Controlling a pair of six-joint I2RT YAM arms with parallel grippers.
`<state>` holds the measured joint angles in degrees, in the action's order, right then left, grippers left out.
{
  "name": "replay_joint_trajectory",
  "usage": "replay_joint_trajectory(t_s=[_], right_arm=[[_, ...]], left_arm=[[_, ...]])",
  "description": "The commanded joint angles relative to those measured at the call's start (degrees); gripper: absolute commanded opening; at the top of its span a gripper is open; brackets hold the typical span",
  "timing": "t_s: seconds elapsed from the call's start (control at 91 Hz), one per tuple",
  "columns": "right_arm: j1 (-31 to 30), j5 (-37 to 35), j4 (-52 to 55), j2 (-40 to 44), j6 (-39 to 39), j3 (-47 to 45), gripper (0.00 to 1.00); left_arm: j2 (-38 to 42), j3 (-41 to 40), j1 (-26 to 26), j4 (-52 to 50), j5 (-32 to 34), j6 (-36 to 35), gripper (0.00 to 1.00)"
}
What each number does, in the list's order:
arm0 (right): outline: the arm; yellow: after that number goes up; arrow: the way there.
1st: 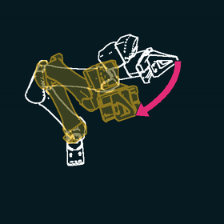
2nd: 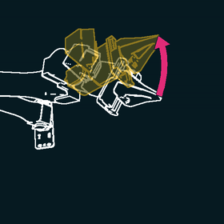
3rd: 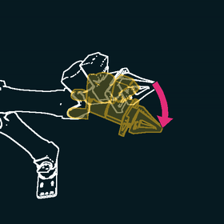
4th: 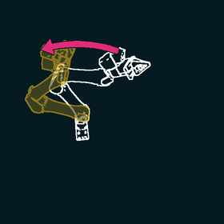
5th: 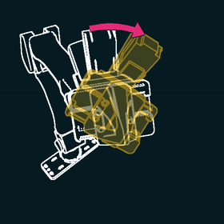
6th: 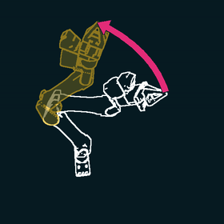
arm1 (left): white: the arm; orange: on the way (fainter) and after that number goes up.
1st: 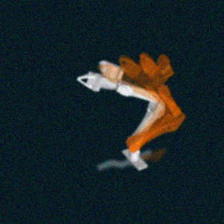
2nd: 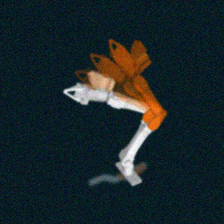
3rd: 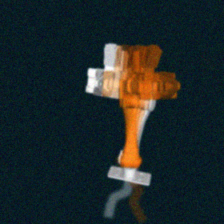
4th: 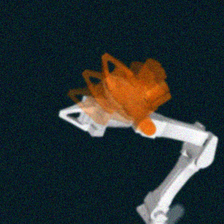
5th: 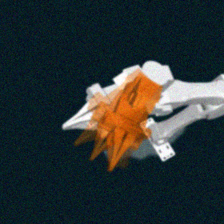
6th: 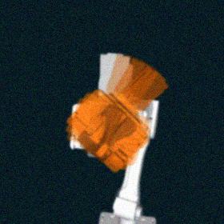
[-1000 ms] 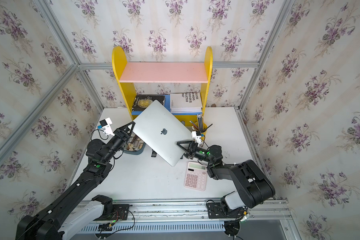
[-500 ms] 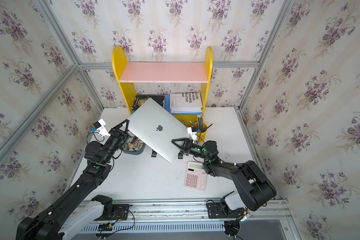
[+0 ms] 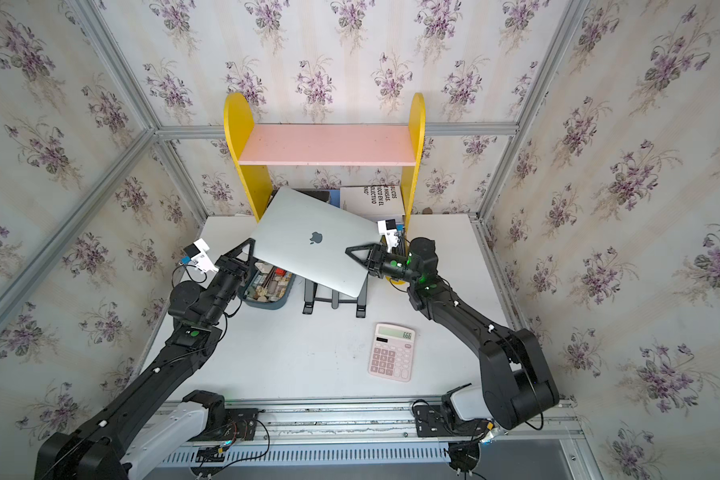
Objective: Close the laptop lid and set it aside
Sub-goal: Pick up the laptop from the computer stand.
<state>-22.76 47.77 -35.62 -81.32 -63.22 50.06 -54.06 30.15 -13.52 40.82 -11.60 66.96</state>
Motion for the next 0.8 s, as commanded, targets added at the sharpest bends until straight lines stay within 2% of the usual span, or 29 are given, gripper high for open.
replay_joint_trajectory(t_s=[0.0, 0.494, 0.791], right_arm=[[0.64, 1.49, 4.55, -0.92, 2.15, 5.10, 0.37], [2.41, 1.26, 23.15, -8.30, 8.46, 28.48, 0.39], [4.41, 0.66, 31.43, -16.79, 10.34, 44.31, 0.39]], left_arm=[[-1.14, 1.80, 0.20, 5.22, -5.99, -2.14, 0.00], [-7.60, 12.39, 0.77, 2.86, -8.44, -2.85, 0.00], [-13.12, 20.01, 1.79, 0.19, -9.97, -3.72, 0.00]])
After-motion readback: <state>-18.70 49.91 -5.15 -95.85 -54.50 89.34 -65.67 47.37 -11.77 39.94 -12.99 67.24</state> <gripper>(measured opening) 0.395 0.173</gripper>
